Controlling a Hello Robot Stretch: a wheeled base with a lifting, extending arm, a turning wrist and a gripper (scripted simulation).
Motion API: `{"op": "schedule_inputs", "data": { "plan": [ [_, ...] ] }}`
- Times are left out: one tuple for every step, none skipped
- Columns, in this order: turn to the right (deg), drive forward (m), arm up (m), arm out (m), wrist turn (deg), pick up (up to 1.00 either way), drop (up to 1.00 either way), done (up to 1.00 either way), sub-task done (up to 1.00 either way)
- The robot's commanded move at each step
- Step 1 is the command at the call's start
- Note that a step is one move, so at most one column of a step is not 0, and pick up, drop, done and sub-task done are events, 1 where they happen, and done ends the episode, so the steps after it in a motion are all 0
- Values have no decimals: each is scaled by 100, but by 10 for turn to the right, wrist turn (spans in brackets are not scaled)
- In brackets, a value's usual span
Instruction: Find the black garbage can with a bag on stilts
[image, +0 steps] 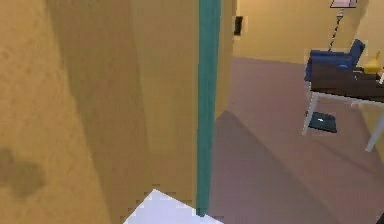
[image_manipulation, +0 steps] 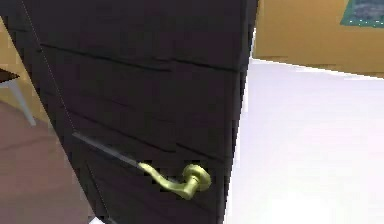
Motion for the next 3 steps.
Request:
{"op": "schedule_inputs", "data": {
  "plan": [
    [240,0,0,0,0,0,0,0,0],
    [0,100,0,0,0,0,0,0,0],
    [0,20,0,0,0,0,0,0,0]
  ]
}}
